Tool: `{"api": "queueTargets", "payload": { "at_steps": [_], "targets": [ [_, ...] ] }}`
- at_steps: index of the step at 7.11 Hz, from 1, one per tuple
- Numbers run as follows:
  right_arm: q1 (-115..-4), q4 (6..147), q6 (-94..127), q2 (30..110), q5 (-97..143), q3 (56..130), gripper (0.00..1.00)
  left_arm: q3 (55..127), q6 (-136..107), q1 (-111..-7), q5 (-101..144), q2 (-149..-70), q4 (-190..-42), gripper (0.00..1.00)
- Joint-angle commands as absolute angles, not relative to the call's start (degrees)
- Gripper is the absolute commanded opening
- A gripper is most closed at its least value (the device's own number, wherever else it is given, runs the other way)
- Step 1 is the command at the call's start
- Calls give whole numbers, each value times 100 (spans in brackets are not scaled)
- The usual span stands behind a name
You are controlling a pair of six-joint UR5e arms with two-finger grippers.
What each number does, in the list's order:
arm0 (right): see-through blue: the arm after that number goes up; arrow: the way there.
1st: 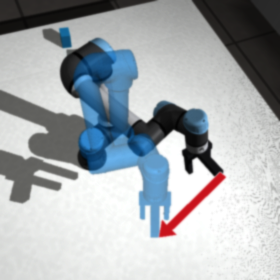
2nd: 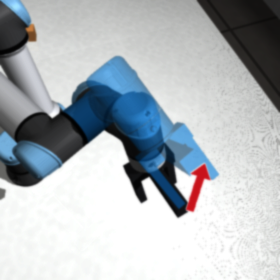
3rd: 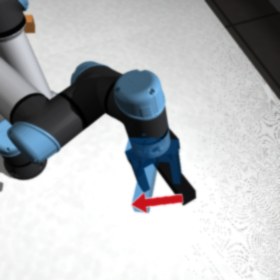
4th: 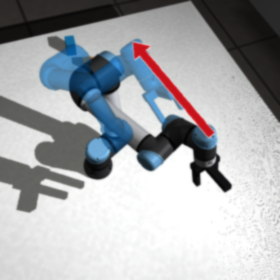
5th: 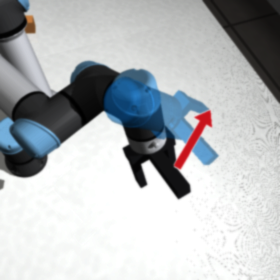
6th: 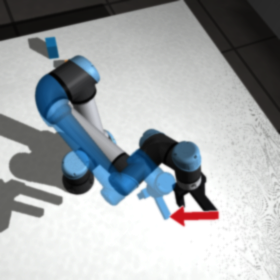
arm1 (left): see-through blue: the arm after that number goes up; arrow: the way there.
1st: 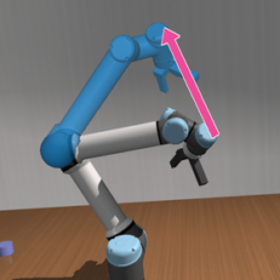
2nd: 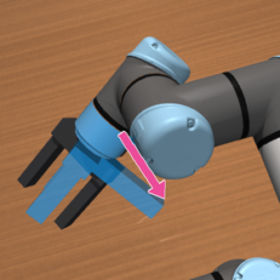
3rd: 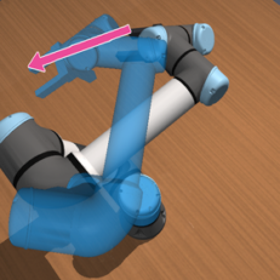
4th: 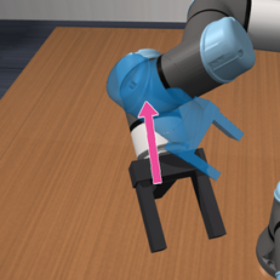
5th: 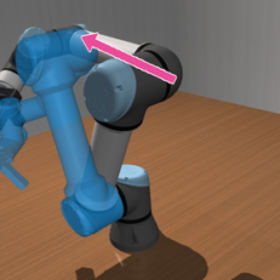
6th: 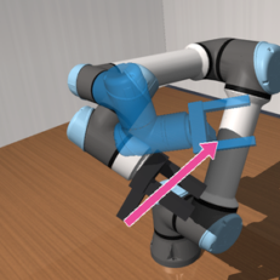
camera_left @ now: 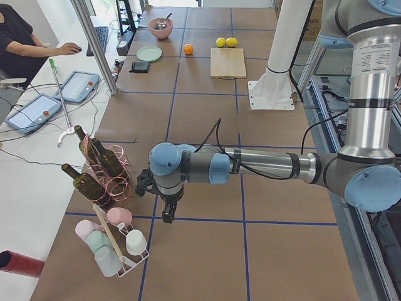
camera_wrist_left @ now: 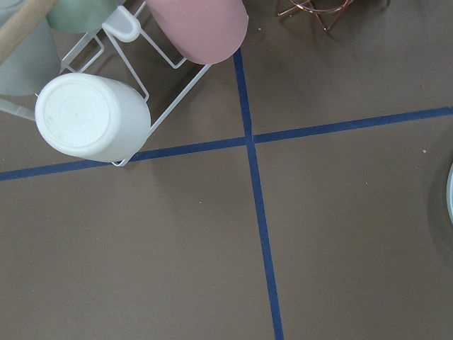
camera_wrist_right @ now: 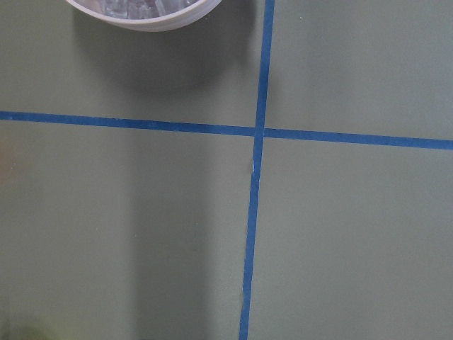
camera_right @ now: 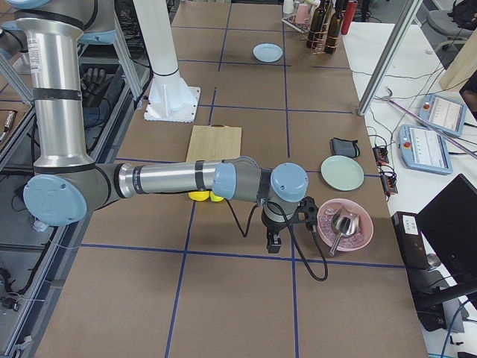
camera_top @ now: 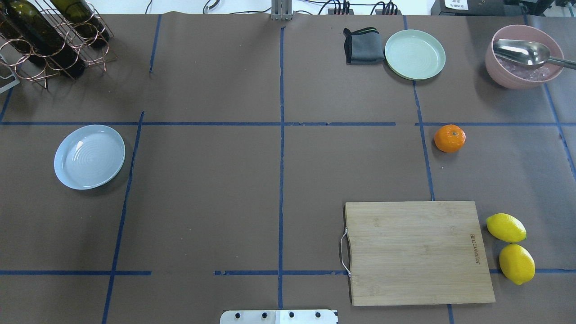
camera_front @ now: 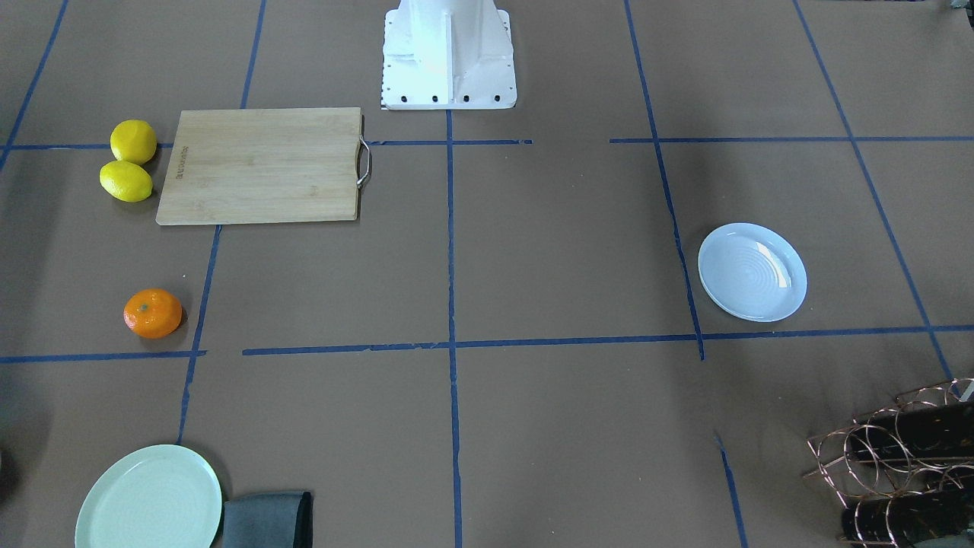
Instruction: Pick orange to plate
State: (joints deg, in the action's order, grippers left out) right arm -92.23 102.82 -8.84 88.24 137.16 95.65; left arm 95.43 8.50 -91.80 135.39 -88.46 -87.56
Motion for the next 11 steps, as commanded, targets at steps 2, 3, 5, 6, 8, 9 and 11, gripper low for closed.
{"api": "queueTargets", "payload": {
  "at_steps": [2,3,5,6,8,9,11],
  "targets": [
    [-9229,10292,-696,8911,13772,9868,100,9755,852,-9167,13579,-8938,-8806,100],
    [-9229,10292,-599,8947,13807,10105,100,9730,783,-9123,13536,-9226,-8807,100],
    [-9141,10301,-510,8843,13834,10422,100,9617,791,-9071,13562,-9352,-9025,100],
    [-9132,10292,-492,8877,13991,10389,100,9624,843,-9036,13579,-9360,-9287,100],
    [-9123,10292,-492,8903,14062,10433,100,9545,826,-9026,14070,-9064,-10122,100],
    [-9123,10292,-492,8903,14097,10407,100,9528,783,-8913,14071,-9062,-10264,100],
    [-9123,10283,-492,8903,14282,10433,100,9589,-937,-8108,14010,-9105,-10980,100]
  ]
}}
